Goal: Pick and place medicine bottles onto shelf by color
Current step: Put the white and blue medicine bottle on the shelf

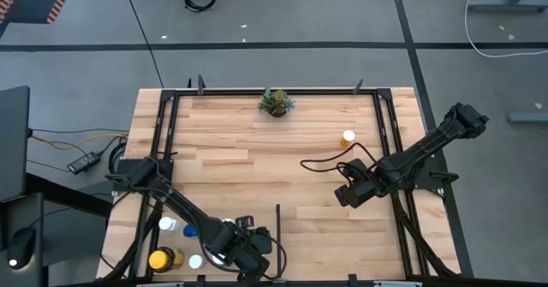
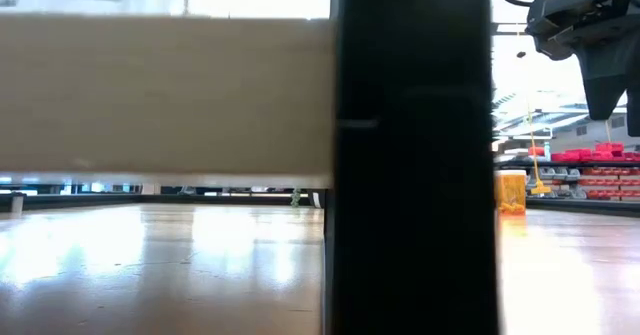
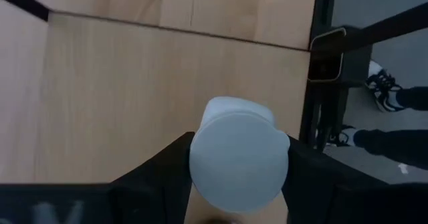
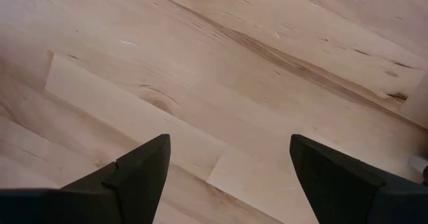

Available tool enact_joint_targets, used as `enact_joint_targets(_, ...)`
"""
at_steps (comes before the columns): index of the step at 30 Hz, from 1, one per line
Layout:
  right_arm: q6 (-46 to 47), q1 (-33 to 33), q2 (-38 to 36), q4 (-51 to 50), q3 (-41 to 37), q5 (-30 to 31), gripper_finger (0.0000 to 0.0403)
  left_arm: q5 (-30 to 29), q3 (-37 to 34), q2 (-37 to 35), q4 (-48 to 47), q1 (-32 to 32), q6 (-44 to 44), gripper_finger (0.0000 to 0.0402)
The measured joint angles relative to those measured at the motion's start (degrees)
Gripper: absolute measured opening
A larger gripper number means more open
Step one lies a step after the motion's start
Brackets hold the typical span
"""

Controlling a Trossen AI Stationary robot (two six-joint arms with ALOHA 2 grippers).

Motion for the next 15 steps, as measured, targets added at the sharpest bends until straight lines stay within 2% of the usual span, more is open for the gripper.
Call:
enact_joint_targets(12,0.0,0.0,0.0,0.0,0.0,0.0,0.0313,0.1,0.0,0.3,1.8,-0.6,-0.1,0.0197)
enact_joint_targets(15,0.0,0.0,0.0,0.0,0.0,0.0,0.0313,0.1,0.0,0.3,1.8,-0.6,-0.4,0.0209)
